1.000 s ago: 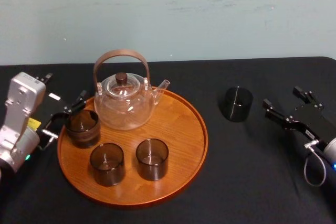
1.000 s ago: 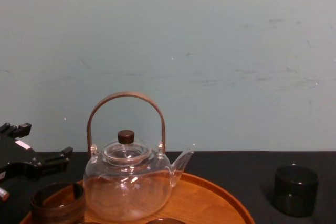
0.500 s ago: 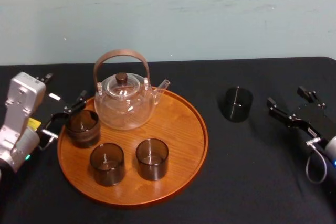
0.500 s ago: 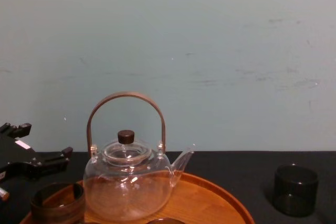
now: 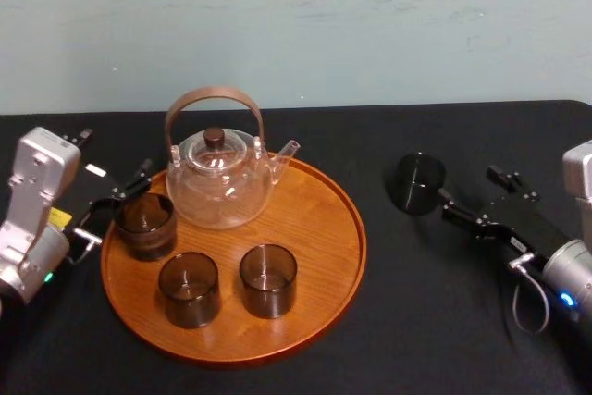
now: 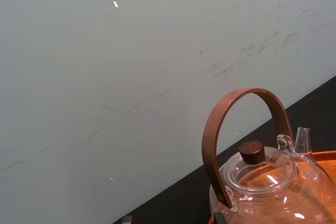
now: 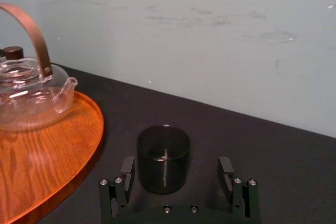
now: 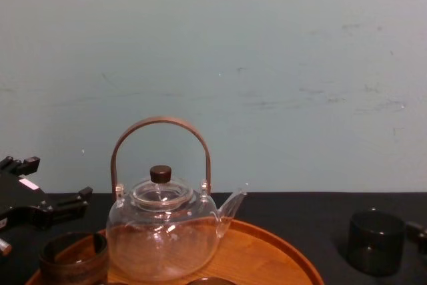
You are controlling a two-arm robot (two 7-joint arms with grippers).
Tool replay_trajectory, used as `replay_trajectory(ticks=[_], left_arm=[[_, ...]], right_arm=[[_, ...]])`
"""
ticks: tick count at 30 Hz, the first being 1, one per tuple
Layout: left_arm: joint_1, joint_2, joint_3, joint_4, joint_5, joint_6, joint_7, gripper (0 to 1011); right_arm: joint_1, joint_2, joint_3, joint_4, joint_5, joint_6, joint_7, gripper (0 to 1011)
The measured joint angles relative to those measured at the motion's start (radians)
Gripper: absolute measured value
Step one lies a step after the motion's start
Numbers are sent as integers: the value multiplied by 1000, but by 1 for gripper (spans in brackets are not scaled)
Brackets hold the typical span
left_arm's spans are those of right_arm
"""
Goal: Pick up the glass from the table and place it on the tray.
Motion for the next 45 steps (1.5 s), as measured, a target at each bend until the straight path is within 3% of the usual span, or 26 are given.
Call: replay_trajectory(ticks=[26,45], left_arm=[[0,0,0,0,0,0,0,1001],[0,0,0,0,0,0,0,1001]], right_arm=[[102,-14,-81,117,11,4,54,1002],[152,-21,-110,173,7,3,61,1002]])
